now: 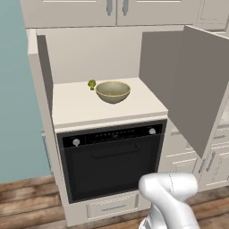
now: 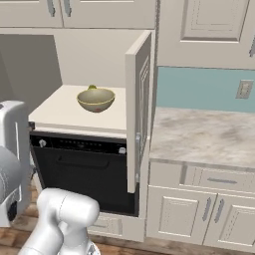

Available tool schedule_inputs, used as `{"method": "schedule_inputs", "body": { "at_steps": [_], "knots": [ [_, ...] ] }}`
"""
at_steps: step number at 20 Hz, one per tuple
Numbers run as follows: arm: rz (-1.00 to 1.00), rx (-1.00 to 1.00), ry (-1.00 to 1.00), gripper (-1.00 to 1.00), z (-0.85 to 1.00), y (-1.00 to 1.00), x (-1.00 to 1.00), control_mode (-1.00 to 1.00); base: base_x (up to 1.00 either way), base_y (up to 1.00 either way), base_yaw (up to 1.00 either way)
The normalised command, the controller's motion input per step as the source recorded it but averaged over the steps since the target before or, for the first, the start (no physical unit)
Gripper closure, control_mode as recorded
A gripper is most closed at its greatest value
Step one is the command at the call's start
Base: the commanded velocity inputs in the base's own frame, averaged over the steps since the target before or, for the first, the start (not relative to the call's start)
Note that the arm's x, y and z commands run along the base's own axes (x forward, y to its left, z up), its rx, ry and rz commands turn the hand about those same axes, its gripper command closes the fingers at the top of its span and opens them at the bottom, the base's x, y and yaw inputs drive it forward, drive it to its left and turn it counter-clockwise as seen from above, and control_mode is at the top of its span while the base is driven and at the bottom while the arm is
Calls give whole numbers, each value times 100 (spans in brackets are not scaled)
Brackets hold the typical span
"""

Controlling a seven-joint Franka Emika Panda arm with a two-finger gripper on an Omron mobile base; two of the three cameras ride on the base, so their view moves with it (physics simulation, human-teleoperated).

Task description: Pick the mug and place it in the sink. Pick the bowl and place it in the open cabinet and then close the cabinet.

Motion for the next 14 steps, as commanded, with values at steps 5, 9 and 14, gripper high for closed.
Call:
{"method": "schedule_inputs", "body": {
  "at_steps": [5, 9, 14],
  "knots": [
    [0, 0, 0, -100, -2, -73, -1, -100, 0, 0, 0],
    [0, 0, 0, -100, 0, -74, 0, -100, 0, 0, 0],
    [1, 4, -2, -100, 0, -71, 5, -100, 0, 0, 0]
  ]
}}
